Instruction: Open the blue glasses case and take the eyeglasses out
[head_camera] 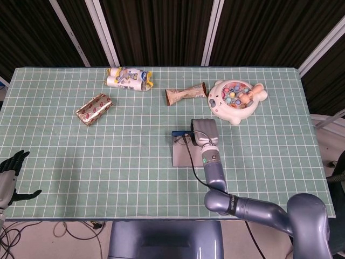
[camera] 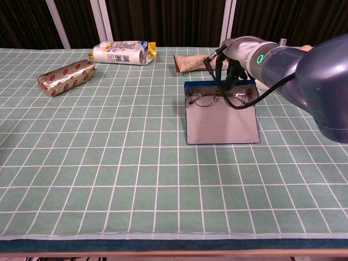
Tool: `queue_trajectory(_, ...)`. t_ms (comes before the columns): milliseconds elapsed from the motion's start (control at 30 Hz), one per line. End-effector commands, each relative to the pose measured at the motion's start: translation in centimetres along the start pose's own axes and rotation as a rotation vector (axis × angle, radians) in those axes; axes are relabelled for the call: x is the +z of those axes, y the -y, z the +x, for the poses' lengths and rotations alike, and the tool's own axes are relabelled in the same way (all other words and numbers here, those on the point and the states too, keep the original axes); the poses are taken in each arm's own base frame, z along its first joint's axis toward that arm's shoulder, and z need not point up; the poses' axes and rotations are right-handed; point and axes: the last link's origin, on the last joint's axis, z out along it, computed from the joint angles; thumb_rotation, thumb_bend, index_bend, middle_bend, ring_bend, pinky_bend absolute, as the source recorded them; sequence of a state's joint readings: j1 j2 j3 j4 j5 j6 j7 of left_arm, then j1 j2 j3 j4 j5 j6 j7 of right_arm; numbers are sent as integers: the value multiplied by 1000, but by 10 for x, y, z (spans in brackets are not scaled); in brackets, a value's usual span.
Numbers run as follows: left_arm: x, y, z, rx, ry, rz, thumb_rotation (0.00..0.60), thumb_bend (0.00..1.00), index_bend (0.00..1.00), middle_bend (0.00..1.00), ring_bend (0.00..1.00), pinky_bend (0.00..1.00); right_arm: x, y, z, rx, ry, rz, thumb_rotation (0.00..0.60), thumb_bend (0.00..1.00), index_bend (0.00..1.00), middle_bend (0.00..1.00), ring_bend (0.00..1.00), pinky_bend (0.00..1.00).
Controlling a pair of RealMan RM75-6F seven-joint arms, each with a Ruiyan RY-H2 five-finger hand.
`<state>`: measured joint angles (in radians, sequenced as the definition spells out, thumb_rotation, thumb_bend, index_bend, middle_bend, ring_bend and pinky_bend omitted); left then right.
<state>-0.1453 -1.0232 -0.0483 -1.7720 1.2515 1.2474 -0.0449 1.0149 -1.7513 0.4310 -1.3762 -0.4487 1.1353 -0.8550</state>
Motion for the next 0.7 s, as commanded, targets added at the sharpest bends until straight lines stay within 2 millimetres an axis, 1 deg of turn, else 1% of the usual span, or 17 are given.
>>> queue_trajectory(33, 0, 0, 0, -1, 0, 0, 600, 74, 0, 0, 0, 0, -1, -3, 0, 6, -9, 7, 600, 485, 615, 846, 804, 769)
queue_trajectory(333, 0, 0, 0, -9, 2, 1, 600, 74, 0, 0, 0, 0, -1, -14, -7, 7, -36, 14, 600, 484, 621, 846, 804, 769)
queue_trajectory(700, 0, 0, 1, -11, 2, 0, 600, 74, 0, 0, 0, 0, 0, -20, -15, 34, -92, 55, 600, 484, 621, 845, 802, 769)
